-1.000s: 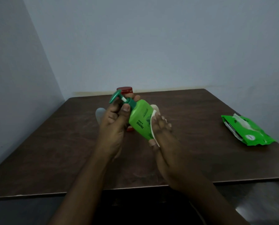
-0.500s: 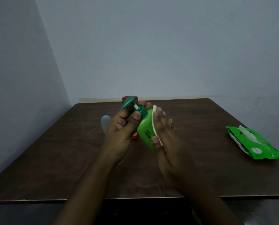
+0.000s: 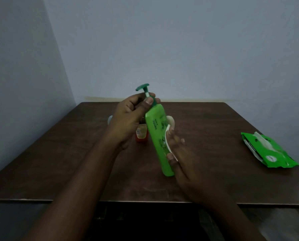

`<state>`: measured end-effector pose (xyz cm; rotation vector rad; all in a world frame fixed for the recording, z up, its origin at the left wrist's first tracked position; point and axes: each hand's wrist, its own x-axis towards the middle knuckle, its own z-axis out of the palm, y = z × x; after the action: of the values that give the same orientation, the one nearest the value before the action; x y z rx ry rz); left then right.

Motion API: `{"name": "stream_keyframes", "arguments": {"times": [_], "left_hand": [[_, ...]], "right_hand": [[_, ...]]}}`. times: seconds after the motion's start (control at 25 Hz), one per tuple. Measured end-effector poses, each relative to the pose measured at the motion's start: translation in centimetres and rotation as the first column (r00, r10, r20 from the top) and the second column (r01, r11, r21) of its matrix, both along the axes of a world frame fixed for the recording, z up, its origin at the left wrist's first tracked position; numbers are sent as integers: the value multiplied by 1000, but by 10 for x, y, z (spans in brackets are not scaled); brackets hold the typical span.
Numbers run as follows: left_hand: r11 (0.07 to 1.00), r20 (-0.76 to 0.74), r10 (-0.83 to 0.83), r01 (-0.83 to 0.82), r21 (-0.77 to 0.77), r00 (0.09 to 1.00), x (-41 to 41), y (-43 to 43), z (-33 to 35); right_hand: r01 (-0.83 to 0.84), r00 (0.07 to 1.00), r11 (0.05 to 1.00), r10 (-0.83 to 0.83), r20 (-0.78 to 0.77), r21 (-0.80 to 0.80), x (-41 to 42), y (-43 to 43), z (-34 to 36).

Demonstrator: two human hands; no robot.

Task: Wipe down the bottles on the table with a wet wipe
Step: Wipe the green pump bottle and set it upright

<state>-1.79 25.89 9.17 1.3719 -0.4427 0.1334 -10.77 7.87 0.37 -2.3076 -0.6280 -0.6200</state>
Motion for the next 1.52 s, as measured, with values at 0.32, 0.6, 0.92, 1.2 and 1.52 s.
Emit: {"name": "stream_keyframes", "arguments": {"times": [0.32,0.6,0.92,1.2,1.52], "left_hand": [[911,-219,194,-258,-320,956,-51,42,-70],[929,-237,156,-224,-293,959,-68,87,-100],[976,-24,181,-177,129,983,-88,72,-99],[917,146,226,-261,301,963,-96,69,-102],[902,75,365,-372,219,928,-85,57,-109]], "right_hand": [[140,985,969,-156,-68,-203,-25,15,-22],[296,936,932,-326,-129,-210,-22,-17,-33],[129,980,961,-162,-120,-243,-44,33,-15],[132,983,930,-168,-77,-344,-39,21,-20],[240,924,924,-312,-222,-299,-26,-35,3]]}}
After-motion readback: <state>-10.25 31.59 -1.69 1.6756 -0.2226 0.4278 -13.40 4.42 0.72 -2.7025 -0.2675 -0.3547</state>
